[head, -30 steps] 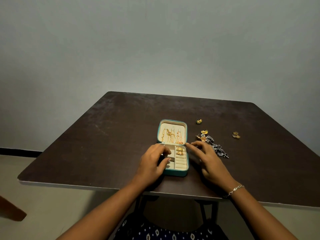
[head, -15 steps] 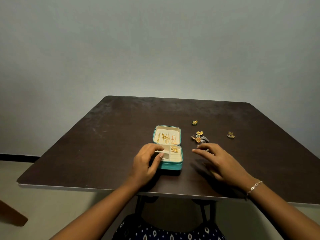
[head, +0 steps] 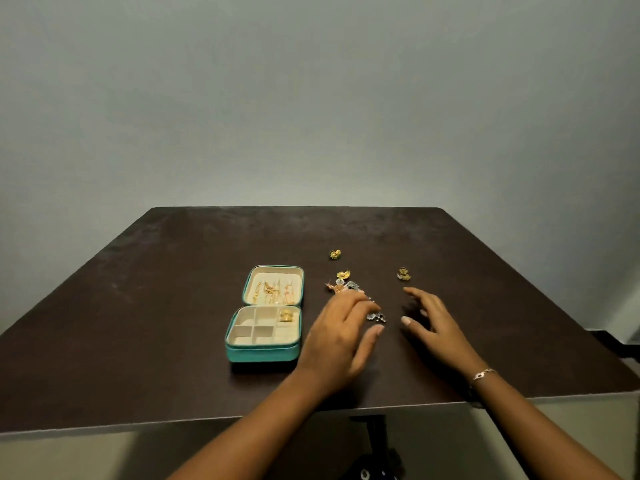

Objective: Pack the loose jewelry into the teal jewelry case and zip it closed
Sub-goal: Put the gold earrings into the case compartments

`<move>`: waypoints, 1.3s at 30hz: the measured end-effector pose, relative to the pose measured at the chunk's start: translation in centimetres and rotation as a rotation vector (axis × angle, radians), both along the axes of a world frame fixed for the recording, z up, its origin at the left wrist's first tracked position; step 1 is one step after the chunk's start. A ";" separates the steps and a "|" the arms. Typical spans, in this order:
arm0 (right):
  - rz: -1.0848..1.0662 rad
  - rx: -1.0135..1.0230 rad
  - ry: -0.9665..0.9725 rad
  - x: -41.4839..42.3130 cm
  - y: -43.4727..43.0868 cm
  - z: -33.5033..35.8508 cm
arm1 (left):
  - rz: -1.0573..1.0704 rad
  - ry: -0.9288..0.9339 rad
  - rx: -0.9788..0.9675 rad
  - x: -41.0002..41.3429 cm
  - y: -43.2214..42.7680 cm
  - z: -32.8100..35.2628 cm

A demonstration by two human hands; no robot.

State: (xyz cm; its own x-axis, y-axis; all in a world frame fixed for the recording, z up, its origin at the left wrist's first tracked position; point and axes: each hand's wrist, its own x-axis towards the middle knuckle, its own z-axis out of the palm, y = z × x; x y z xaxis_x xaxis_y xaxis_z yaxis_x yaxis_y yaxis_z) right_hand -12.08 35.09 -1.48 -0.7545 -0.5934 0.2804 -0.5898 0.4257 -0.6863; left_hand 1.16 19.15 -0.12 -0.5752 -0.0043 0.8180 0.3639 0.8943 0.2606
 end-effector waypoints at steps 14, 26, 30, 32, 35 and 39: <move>-0.266 0.084 -0.005 -8.0 -3.5 0.3 | 0.149 -0.121 0.044 -6.7 0.7 -2.8; -0.354 0.129 0.149 -10.3 -4.6 -0.6 | 0.127 -0.143 0.025 -7.0 1.1 -3.0; -0.351 0.138 0.157 -10.2 -4.6 -0.5 | 0.128 -0.150 0.029 -7.1 1.1 -3.1; -0.336 0.085 0.164 -9.8 -4.5 -0.4 | 0.137 -0.145 0.017 -7.1 1.0 -3.1; -0.282 -0.045 0.162 -9.0 -4.2 -0.2 | 0.155 -0.134 0.005 -7.3 0.8 -3.1; -0.209 -0.118 0.138 -7.1 -3.6 0.1 | 0.152 -0.115 0.020 -7.3 0.8 -3.2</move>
State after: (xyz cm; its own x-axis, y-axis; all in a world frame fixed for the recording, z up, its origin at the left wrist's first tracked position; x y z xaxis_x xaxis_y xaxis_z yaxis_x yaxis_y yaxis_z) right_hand -19.15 31.53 -1.42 -0.8067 -0.3861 0.4474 -0.5893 0.4694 -0.6576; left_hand -6.16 19.93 -3.36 -0.6561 -0.1134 0.7461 0.1922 0.9309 0.3105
